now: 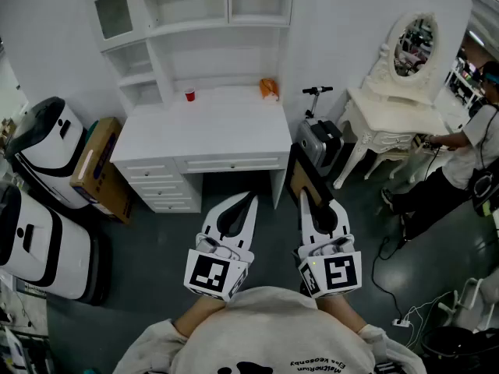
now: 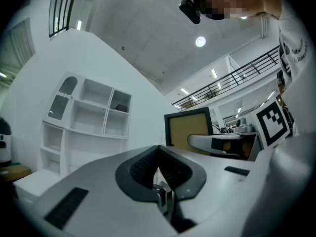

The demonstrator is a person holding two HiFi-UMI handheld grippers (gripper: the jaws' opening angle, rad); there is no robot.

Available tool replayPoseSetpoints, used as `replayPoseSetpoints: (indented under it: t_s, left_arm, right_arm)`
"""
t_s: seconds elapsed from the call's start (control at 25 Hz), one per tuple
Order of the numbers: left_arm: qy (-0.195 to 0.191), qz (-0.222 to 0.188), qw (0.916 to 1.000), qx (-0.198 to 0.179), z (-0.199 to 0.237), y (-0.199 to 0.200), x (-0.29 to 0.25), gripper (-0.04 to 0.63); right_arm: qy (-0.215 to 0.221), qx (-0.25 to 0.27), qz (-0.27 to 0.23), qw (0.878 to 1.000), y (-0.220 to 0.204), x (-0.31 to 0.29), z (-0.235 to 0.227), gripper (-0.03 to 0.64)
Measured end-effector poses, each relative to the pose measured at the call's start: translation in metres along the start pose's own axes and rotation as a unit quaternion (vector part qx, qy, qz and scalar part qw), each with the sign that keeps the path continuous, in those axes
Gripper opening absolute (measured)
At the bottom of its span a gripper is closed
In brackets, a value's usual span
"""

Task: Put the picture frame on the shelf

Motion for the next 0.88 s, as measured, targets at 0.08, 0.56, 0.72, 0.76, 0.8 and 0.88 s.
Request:
replayPoseSetpoints:
  t_s: [0.08, 0.56, 0.72, 0.76, 0.8, 0.88]
  left_arm:
    - [-0.003, -0.001, 1.0, 0.0, 0.005, 0.0, 0.002, 0.02]
    - [-0.021, 0.001, 0.9997, 0.015, 0.023, -0.008, 0.004, 0.02]
    - [-0.02, -0.002, 0.9997, 0.013, 0.03, -0.01, -0.002, 0.02]
    - [-0.019, -0.001, 0.9997, 0.013, 0.032, -0.012, -0.006, 0.02]
    - [-0.017, 0.0, 0.9998, 0.013, 0.035, -0.013, -0.01, 0.02]
    - [-0.015, 0.001, 0.9998, 0.011, 0.041, -0.015, -0.021, 0.02]
  right_arm:
    - [-0.002, -0.002, 0.001, 1.0, 0.0, -0.003, 0.005, 0.04]
    - [-0.008, -0.023, 0.007, 1.0, -0.005, -0.016, 0.018, 0.04]
    - [-0.007, -0.025, 0.002, 1.0, -0.008, -0.025, 0.016, 0.04]
    - [-0.006, -0.025, -0.001, 1.0, -0.009, -0.028, 0.014, 0.04]
    - [-0.005, -0.024, -0.003, 1.0, -0.01, -0.032, 0.012, 0.04]
    - [-0.004, -0.022, -0.007, 1.0, -0.012, -0.043, 0.006, 0.04]
Point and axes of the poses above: the fingertips, and each gripper's own axes: x backward along the fingers, z to its left, y out of its top, the point moved 1 cm from there along x, backward along the fingers, and after that the axes turned 7 degrees about z, right-handed, at the moved point
